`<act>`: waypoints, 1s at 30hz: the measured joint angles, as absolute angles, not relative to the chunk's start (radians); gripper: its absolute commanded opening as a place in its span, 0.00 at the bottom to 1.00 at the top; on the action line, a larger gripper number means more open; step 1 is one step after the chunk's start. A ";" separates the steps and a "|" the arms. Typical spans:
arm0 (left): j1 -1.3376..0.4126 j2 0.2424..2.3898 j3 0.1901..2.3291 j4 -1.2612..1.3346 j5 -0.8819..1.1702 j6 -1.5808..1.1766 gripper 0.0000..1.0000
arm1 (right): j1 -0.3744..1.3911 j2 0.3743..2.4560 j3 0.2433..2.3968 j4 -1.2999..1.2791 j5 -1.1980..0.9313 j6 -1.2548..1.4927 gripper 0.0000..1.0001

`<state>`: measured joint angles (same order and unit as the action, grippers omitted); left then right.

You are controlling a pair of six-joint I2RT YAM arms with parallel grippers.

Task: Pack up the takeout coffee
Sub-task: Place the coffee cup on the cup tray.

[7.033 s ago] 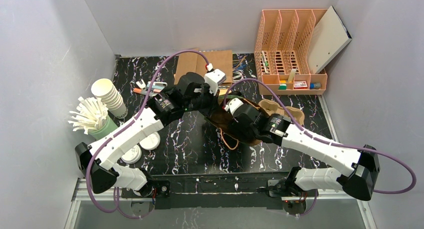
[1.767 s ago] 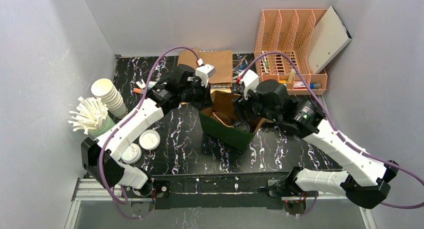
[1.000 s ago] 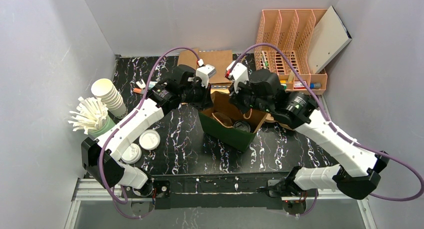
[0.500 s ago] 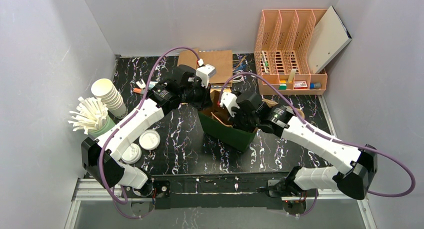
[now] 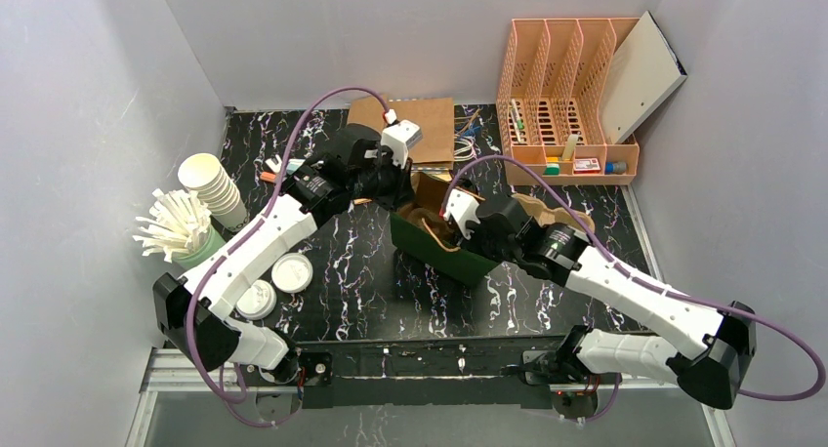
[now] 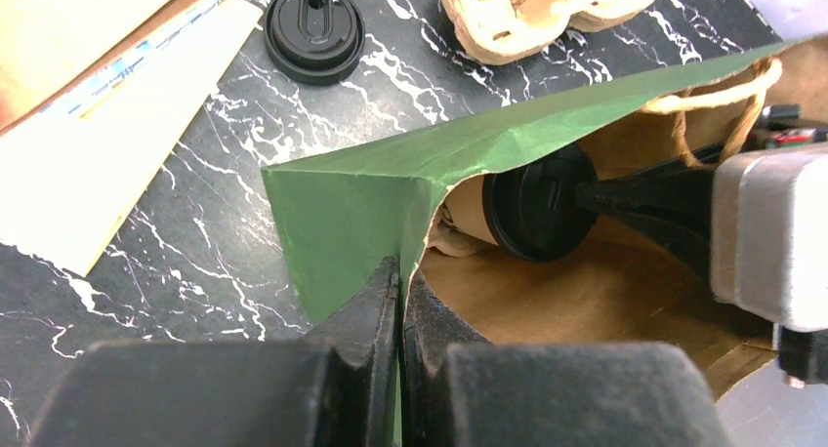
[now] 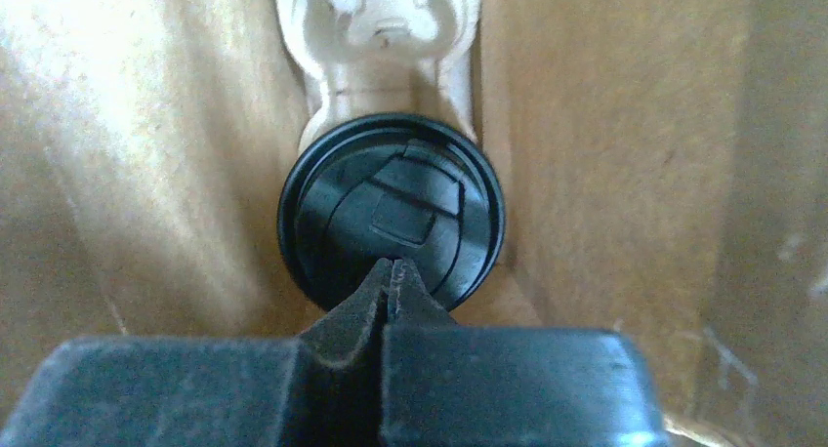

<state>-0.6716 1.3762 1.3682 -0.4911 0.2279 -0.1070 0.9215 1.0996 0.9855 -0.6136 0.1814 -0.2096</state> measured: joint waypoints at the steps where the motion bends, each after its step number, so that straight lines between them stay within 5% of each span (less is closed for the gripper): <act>1: -0.673 1.376 1.375 -0.487 0.226 -0.107 0.00 | 0.923 1.088 0.969 -0.603 0.184 -0.210 0.01; 30: -0.858 1.381 1.462 -0.496 0.059 0.038 0.00 | 0.926 0.873 0.723 -0.253 0.367 -0.107 0.01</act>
